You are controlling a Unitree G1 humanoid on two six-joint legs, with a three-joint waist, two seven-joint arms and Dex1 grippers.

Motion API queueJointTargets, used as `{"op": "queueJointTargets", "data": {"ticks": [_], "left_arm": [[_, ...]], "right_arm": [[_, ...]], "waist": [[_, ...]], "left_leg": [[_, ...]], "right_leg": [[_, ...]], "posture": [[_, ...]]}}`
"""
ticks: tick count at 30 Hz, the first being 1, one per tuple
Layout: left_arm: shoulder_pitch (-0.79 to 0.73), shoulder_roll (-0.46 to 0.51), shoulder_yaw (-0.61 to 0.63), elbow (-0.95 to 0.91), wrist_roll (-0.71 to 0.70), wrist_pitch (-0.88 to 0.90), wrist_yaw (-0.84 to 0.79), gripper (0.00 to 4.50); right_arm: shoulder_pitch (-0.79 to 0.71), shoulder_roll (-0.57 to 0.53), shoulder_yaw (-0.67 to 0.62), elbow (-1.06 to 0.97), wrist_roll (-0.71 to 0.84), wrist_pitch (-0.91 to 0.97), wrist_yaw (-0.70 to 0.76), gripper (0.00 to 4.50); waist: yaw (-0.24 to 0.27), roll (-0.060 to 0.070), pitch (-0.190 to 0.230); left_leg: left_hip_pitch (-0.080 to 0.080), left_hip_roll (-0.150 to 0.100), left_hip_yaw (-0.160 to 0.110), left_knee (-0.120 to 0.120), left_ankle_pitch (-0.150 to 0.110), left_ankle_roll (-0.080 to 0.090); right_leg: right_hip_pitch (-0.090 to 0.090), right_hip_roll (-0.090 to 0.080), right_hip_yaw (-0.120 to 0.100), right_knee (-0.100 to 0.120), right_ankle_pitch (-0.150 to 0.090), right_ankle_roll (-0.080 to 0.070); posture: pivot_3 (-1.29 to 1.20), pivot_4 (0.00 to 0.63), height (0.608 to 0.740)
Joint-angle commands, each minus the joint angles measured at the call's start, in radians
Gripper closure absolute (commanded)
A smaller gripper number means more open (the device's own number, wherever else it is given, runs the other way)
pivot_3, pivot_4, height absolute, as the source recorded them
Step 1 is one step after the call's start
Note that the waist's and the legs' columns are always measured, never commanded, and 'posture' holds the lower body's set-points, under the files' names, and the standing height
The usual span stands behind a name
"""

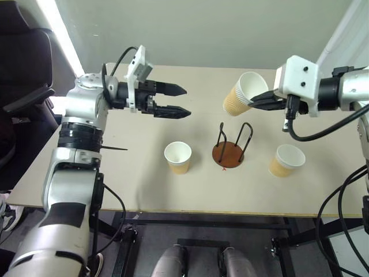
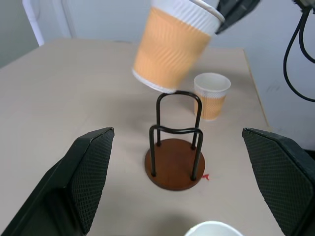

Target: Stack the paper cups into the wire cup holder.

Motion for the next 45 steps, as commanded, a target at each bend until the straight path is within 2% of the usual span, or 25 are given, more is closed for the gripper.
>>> {"op": "queueJointTargets", "data": {"ticks": [1,6,8,26,29,35,39,42,45], "left_arm": [[-0.014,-0.003,0.001,-0.002,0.003,-0.032,-0.012,0.0],[-0.008,-0.001,-0.004,-0.004,0.009,-0.039,-0.02,0.0],[-0.007,0.001,-0.004,-0.004,0.011,-0.041,-0.02,0.0],[-0.002,-0.008,-0.003,-0.007,0.022,-0.047,-0.013,0.0],[0.002,-0.011,-0.003,-0.011,0.022,-0.046,-0.011,0.0],[0.011,-0.016,-0.002,-0.022,0.019,-0.04,-0.004,0.0],[0.026,-0.019,-0.001,-0.039,0.012,-0.042,-0.005,0.0],[0.041,-0.021,0.003,-0.051,0.002,-0.056,-0.016,0.0],[0.048,-0.025,0.0,-0.051,0.001,-0.07,-0.025,0.0]], "right_arm": [[-0.014,-0.024,0.013,-0.032,0.008,-0.002,0.0,4.48],[-0.006,-0.05,0.077,0.011,-0.032,-0.074,0.016,4.48],[-0.001,-0.054,0.09,0.022,-0.035,-0.092,0.022,4.48],[0.074,-0.096,0.137,0.015,-0.09,-0.185,0.075,4.48],[0.084,-0.085,0.141,0.011,-0.094,-0.185,0.07,3.89],[0.081,-0.021,0.107,-0.008,-0.051,-0.128,0.029,1.88],[0.079,0.01,0.031,-0.026,0.019,-0.035,-0.015,1.88],[0.143,-0.047,-0.037,-0.072,0.082,0.012,0.011,1.88],[0.24,-0.147,-0.072,-0.089,0.079,-0.01,0.033,1.88]], "waist": [[0.0,0.0,0.0],[0.001,0.0,0.0],[0.001,0.0,0.0],[0.001,0.0,0.0],[0.002,0.0,0.0],[0.001,0.0,0.0],[0.003,0.0,0.0],[0.012,0.0,0.0],[0.017,0.0,0.0]], "left_leg": [[0.0,0.0,0.0,0.0,0.0,0.0],[0.0,0.0,0.0,0.0,0.002,0.004],[0.0,0.0,0.0,0.0,0.007,0.013],[-0.001,0.0,0.0,0.0,0.006,0.014],[-0.001,0.0,0.0,0.0,0.006,0.014],[-0.001,0.0,0.0,0.0,0.006,0.014],[-0.001,0.0,0.0,0.001,0.007,0.015],[-0.001,0.0,0.0,0.001,0.007,0.015],[-0.001,-0.001,-0.001,0.001,0.006,0.015]], "right_leg": [[0.0,0.0,0.0,0.0,0.0,0.0],[0.0,0.0,0.0,0.0,0.001,0.002],[0.0,0.0,0.0,0.0,0.0,0.003],[0.0,0.0,0.0,0.0,-0.001,0.005],[0.0,0.0,0.0,0.0,-0.001,0.005],[0.0,0.0,0.0,0.0,0.0,0.005],[0.0,0.0,0.0,0.0,0.0,0.006],[0.001,0.0,0.0,-0.001,0.0,0.006],[0.002,0.0,0.0,-0.002,-0.001,0.007]], "posture": [[0.0,0.15,0.74],[0.0,0.15,0.74],[0.0,0.15,0.74],[0.0,0.15,0.74],[0.0,0.15,0.74],[0.0,0.15,0.74],[0.0,0.15,0.74],[0.0,0.15,0.74],[0.0,0.15,0.74]]}}
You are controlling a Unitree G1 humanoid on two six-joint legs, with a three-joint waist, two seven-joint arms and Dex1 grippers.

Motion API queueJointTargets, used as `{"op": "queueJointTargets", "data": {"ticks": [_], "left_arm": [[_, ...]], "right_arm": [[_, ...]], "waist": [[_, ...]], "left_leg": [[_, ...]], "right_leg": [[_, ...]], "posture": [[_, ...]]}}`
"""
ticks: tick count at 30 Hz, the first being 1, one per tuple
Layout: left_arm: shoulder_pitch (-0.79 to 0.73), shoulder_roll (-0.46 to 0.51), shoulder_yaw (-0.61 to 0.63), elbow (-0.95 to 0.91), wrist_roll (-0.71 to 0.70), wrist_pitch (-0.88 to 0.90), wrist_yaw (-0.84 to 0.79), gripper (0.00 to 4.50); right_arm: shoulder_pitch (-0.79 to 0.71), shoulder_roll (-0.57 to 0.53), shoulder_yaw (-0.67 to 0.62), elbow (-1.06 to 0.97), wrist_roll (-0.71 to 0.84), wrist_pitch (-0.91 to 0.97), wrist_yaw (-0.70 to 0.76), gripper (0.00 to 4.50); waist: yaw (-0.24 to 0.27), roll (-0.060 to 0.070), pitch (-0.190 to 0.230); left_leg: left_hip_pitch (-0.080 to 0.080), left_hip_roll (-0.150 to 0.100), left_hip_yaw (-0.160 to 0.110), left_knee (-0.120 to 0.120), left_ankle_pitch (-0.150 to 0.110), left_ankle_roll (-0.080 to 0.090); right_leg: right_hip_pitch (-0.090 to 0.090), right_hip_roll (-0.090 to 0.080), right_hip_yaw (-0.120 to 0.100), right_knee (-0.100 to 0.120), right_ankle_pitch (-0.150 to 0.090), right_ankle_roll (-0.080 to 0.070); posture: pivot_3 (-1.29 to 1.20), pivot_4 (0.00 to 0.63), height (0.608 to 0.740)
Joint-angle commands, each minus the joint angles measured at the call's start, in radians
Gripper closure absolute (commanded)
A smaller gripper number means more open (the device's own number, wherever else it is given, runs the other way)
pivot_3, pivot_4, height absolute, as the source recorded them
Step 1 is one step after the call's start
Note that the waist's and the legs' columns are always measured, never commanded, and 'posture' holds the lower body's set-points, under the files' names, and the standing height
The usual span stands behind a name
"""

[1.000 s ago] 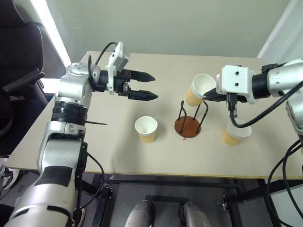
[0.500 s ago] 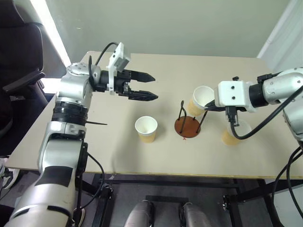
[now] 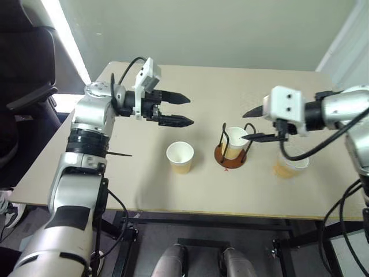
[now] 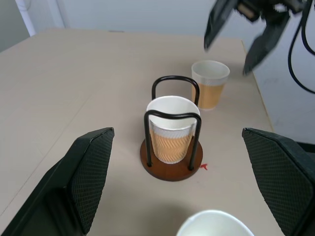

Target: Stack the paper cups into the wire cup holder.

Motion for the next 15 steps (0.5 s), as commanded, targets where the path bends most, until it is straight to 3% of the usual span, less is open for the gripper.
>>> {"op": "queueJointTargets", "data": {"ticks": [1,7,15], "left_arm": [[-0.003,-0.002,0.014,-0.03,-0.021,-0.028,-0.023,0.0],[-0.015,-0.016,0.009,-0.008,-0.015,-0.039,-0.027,0.0],[-0.016,-0.017,0.004,-0.007,-0.011,-0.043,-0.038,0.0]], "right_arm": [[0.078,-0.105,-0.064,-0.028,-0.003,-0.03,0.023,1.88],[0.227,-0.252,-0.067,0.028,-0.078,-0.169,0.017,1.88],[0.308,-0.275,-0.054,0.085,-0.118,-0.255,0.008,1.88]], "waist": [[0.002,0.0,0.0],[-0.002,0.0,0.0],[-0.007,0.0,0.0]], "left_leg": [[0.0,0.0,0.0,0.0,0.0,-0.001],[0.002,0.0,0.0,0.0,-0.005,-0.008],[0.002,0.0,0.001,0.001,-0.001,-0.005]], "right_leg": [[0.0,0.0,0.0,0.0,0.0,0.0],[0.0,0.0,0.001,0.001,0.0,0.001],[0.001,0.0,0.001,0.001,-0.002,0.013]], "posture": [[0.0,0.15,0.74],[0.0,0.15,0.74],[0.0,0.15,0.74]]}}
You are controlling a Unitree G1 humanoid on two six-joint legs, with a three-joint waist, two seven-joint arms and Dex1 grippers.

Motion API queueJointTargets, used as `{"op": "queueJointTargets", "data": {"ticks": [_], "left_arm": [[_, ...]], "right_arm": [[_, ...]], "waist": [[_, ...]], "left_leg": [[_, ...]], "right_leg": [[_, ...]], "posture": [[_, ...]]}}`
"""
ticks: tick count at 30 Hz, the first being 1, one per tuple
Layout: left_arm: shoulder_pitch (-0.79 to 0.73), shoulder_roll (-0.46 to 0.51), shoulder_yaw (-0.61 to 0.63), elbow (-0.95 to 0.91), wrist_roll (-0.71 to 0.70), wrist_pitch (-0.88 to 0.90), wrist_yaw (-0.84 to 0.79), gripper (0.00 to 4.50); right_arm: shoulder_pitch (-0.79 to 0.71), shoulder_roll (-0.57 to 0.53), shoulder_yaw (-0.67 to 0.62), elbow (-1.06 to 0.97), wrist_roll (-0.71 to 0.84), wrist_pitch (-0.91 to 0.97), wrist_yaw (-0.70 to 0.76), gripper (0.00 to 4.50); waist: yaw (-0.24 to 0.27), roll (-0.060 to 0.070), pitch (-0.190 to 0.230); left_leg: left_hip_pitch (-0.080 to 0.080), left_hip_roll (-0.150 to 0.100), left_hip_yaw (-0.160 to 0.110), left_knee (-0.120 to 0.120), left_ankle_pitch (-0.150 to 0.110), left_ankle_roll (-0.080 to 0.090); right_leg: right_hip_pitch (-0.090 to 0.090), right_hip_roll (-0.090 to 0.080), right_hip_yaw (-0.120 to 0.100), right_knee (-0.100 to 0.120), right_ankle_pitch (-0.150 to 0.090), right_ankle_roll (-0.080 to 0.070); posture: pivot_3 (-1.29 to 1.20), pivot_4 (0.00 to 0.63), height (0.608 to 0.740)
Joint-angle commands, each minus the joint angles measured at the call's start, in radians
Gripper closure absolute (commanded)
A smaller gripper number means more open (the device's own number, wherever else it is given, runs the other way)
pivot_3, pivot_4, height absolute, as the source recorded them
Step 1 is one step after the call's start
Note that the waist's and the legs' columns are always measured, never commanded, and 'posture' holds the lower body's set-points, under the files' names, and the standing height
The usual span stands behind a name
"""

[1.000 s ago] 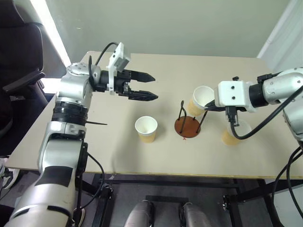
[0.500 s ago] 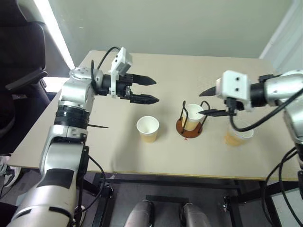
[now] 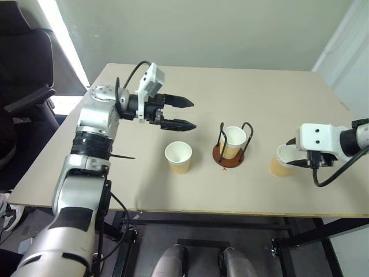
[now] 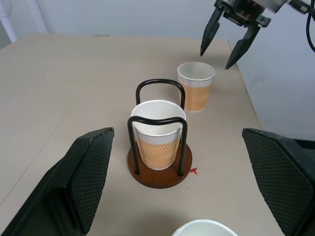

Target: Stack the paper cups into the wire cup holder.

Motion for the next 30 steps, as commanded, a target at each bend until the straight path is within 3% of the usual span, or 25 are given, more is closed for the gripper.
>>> {"op": "queueJointTargets", "data": {"ticks": [1,17,20,24,26,30], "left_arm": [[-0.022,0.006,0.01,-0.012,-0.008,-0.015,-0.007,0.0],[-0.018,0.018,0.019,-0.012,-0.003,-0.021,0.006,0.0],[-0.018,0.02,0.019,-0.01,-0.002,-0.024,0.007,0.0],[-0.015,0.022,0.019,-0.014,-0.002,-0.023,0.009,0.0],[-0.015,0.024,0.018,-0.014,-0.001,-0.025,0.009,0.0],[-0.016,0.026,0.014,-0.008,0.003,-0.032,0.008,0.0]], "right_arm": [[0.008,-0.013,-0.016,0.003,-0.017,-0.032,-0.007,1.88],[-0.024,0.08,0.145,0.239,-0.188,-0.19,-0.012,1.88],[-0.04,0.093,0.149,0.264,-0.2,-0.2,-0.008,2.48],[-0.047,0.094,0.131,0.253,-0.185,-0.184,0.007,4.0],[-0.049,0.092,0.119,0.236,-0.174,-0.172,0.015,4.49],[-0.048,0.084,0.094,0.185,-0.146,-0.138,0.031,4.49]], "waist": [[0.0,0.0,0.0],[0.0,0.0,0.0],[0.0,0.0,0.0],[0.0,0.0,0.0],[0.001,0.0,0.0],[0.0,0.0,0.0]], "left_leg": [[0.0,0.0,0.0,0.0,0.003,0.004],[0.0,0.0,0.0,0.0,0.002,0.004],[0.0,0.0,0.0,0.0,0.002,0.004],[-0.001,0.0,0.0,0.0,0.002,0.003],[-0.001,0.0,0.0,0.0,0.002,0.003],[-0.001,0.0,0.0,0.0,0.001,0.002]], "right_leg": [[0.0,0.0,0.0,0.0,0.0,0.0],[0.001,0.0,0.001,-0.001,0.008,-0.005],[0.001,0.0,0.001,-0.002,0.008,-0.005],[0.001,0.0,0.001,-0.002,0.009,-0.007],[0.001,0.0,0.001,-0.002,0.009,-0.007],[0.001,0.0,0.001,-0.002,0.009,-0.007]], "posture": [[0.0,0.15,0.74],[0.0,0.15,0.74],[0.0,0.15,0.74],[0.0,0.15,0.74],[0.0,0.15,0.74],[0.0,0.15,0.74]]}}
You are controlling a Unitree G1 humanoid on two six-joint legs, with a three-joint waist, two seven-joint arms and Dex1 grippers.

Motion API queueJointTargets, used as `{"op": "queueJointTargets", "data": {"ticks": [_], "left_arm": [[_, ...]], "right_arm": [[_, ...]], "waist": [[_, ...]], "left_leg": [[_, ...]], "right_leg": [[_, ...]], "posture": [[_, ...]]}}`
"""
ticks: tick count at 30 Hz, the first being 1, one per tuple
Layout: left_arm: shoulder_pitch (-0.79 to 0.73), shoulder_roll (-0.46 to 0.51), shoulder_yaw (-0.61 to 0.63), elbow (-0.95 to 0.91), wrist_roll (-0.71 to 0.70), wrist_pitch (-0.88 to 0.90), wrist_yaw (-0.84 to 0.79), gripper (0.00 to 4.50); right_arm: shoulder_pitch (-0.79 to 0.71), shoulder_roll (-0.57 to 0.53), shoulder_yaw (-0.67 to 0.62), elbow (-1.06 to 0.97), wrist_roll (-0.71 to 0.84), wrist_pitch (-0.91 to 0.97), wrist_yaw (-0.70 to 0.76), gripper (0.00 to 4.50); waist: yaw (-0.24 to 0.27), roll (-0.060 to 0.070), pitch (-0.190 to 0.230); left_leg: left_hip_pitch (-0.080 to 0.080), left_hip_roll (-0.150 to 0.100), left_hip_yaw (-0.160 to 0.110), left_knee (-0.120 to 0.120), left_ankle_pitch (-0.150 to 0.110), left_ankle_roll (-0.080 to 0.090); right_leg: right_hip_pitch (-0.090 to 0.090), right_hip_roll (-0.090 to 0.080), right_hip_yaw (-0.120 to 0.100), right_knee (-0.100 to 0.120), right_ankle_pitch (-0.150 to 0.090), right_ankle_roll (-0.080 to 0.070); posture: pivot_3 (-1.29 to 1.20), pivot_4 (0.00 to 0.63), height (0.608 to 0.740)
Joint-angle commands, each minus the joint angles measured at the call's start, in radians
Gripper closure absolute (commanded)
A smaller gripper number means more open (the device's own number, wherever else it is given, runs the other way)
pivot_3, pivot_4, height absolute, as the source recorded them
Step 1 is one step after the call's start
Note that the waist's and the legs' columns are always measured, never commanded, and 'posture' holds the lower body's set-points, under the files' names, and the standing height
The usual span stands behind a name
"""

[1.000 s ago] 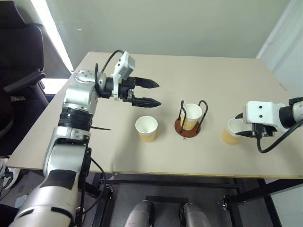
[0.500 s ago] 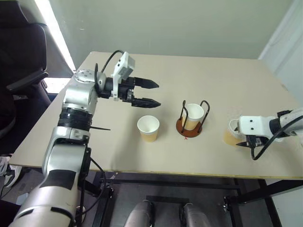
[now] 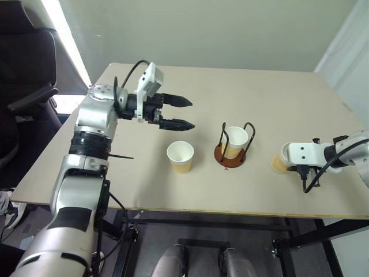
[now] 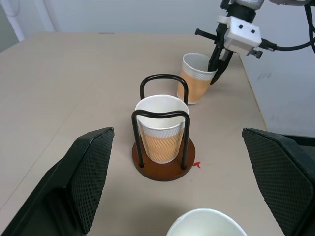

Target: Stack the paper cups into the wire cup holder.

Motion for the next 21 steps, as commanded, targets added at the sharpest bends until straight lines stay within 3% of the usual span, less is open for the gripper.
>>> {"op": "queueJointTargets", "data": {"ticks": [1,5,10,15,21], "left_arm": [[-0.016,0.014,0.013,-0.006,-0.002,-0.02,-0.005,0.0],[-0.015,0.023,0.009,0.001,0.004,-0.027,-0.012,0.0],[-0.015,0.04,0.006,0.01,0.009,-0.033,-0.029,0.0],[-0.016,0.044,0.003,0.019,0.011,-0.041,-0.032,0.0],[-0.023,0.041,0.001,0.032,0.015,-0.047,-0.03,0.0]], "right_arm": [[-0.017,-0.022,-0.064,-0.077,0.038,0.036,0.017,4.49],[-0.047,-0.02,-0.098,-0.16,0.076,0.098,0.023,4.49],[-0.23,0.019,-0.116,-0.278,0.154,0.215,0.018,4.49],[-0.459,0.079,-0.066,-0.3,0.149,0.249,0.006,4.49],[-0.534,0.155,0.011,-0.304,0.129,0.237,0.012,4.49]], "waist": [[0.0,0.0,0.0],[-0.001,0.0,0.0],[-0.006,0.0,0.0],[-0.007,0.0,0.0],[-0.005,0.0,0.0]], "left_leg": [[0.0,0.0,0.0,0.0,0.0,-0.001],[0.0,0.0,0.0,0.0,-0.004,-0.008],[0.0,0.0,0.0,-0.001,-0.004,-0.008],[0.0,0.0,0.0,-0.002,-0.004,-0.008],[-0.001,0.0,-0.002,-0.002,-0.001,-0.001]], "right_leg": [[0.0,0.0,0.0,0.0,0.0,0.0],[0.0,0.0,0.0,0.0,0.0,-0.001],[-0.001,0.0,0.0,0.0,-0.001,-0.001],[-0.002,0.001,0.0,0.001,-0.002,-0.004],[-0.003,0.001,-0.001,0.001,-0.004,-0.006]], "posture": [[0.0,0.15,0.74],[0.0,0.15,0.74],[0.0,0.15,0.74],[0.0,0.15,0.74],[0.0,0.15,0.74]]}}
